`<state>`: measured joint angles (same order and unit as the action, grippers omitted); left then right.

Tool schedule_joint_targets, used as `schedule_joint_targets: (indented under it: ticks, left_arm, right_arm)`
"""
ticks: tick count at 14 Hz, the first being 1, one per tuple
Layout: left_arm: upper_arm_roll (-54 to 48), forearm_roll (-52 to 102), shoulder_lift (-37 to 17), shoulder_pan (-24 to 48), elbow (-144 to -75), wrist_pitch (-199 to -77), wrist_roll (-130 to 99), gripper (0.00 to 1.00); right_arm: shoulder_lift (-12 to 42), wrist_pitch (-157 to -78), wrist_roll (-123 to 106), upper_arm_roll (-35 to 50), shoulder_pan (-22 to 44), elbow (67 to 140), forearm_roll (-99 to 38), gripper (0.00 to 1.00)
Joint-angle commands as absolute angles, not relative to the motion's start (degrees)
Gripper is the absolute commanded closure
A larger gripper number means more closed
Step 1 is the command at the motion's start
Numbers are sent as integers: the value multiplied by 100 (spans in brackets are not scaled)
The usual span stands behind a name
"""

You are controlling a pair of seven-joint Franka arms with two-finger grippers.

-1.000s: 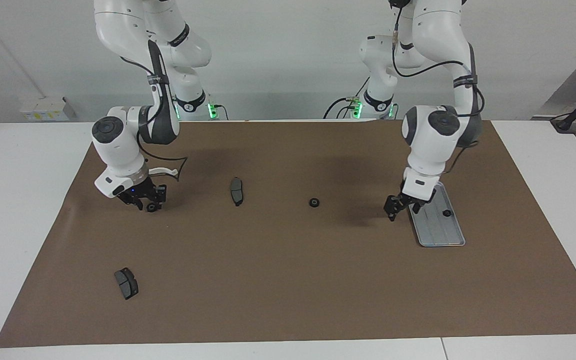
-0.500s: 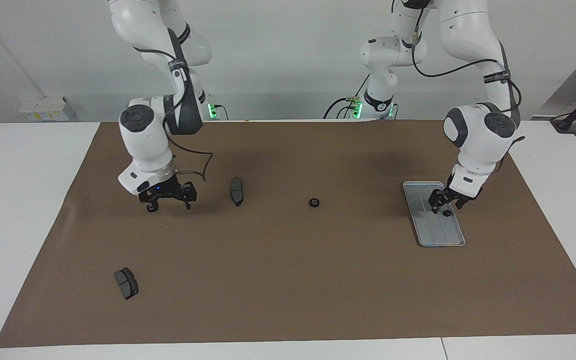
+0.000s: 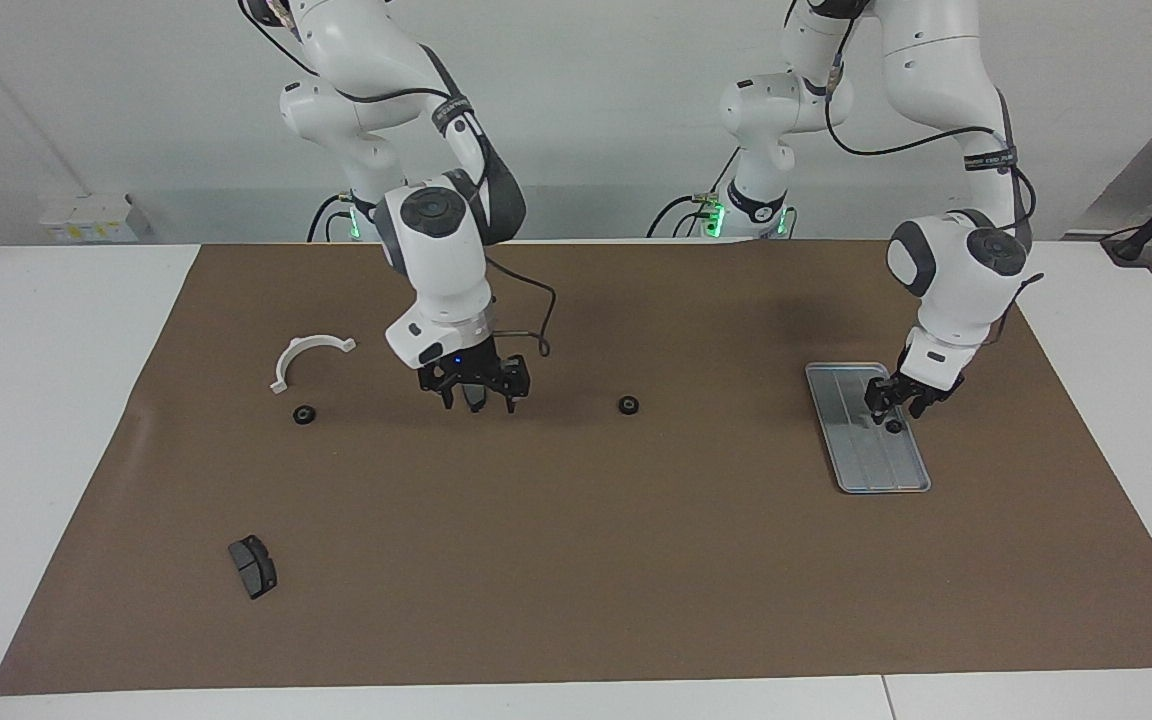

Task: Place bearing gear from tray to pile
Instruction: 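Release the gear near the clip with the right gripper, return to center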

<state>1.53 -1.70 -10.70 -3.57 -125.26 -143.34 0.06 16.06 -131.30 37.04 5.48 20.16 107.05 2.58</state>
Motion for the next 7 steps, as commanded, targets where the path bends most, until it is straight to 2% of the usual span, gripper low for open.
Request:
schedule_joint_targets:
  ticks: [1,3,4,5,7]
  left_arm:
    - [97,-264,-1011,-439,-12639,-14563,-9,39]
    - [97,-264,-1116,-431,-12639,-14791,-35,40]
    - [97,-264,-1160,-431,-12639,-14870,-35,40]
    - [97,-264,-1195,-439,-12639,-14932,-35,40]
    - [97,-264,-1222,-439,-12639,-15055,-35,40]
  right_arm:
    - [2353,-12982,4278,527,2485,9689,150,2]
    - [2836,-12929,4787,527,2819,9100,202,3]
    - [3056,-12903,4981,527,2960,8879,220,8]
    - [3198,-12894,5079,527,3032,8755,263,17]
    - [3400,-12911,5211,527,3286,8675,272,27]
